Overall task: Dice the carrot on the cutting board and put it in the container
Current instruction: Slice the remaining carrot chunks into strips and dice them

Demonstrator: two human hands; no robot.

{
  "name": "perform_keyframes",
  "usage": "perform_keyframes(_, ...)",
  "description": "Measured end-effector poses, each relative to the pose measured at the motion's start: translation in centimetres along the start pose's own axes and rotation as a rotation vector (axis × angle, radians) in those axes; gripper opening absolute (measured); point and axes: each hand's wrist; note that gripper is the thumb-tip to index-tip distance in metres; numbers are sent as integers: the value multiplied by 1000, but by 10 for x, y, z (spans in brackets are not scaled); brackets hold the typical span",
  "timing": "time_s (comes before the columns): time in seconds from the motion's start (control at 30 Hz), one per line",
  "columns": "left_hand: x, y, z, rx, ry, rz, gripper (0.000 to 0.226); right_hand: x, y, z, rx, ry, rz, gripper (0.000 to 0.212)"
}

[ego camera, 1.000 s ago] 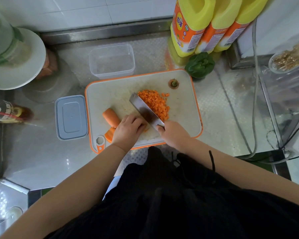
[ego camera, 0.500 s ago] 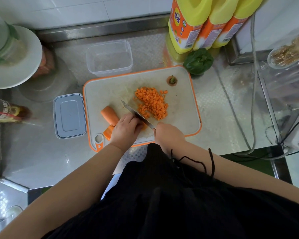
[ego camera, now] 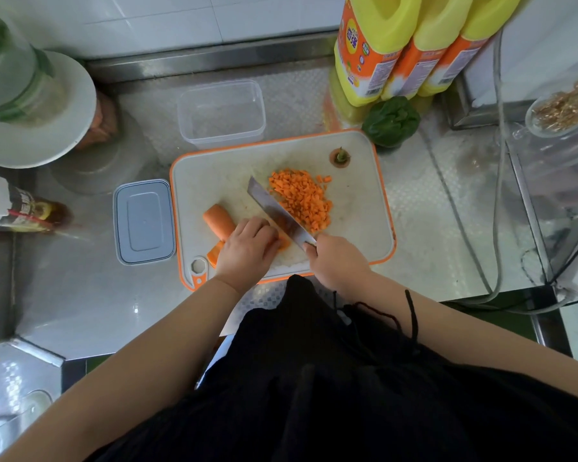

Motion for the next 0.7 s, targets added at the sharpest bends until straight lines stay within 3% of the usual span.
perform_keyframes(0.33, -5, 2, 6, -59, 60, -50, 30, -5, -11, 28, -17, 131, 59, 15)
perform_keyframes(0.5, -6, 4, 7, -38, 55, -28, 25, -13, -13, 25, -13, 111, 76, 30)
perform_keyframes(0.7, -1, 4, 2, -16, 31, -2, 24, 1, -18, 7, -46, -114, 46, 39)
Point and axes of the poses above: each hand's wrist, its own y-axis away from the middle knuckle, its own z-axis out of the palm, x = y × z, and after that the axes turned 5 degrees about -x, right-handed
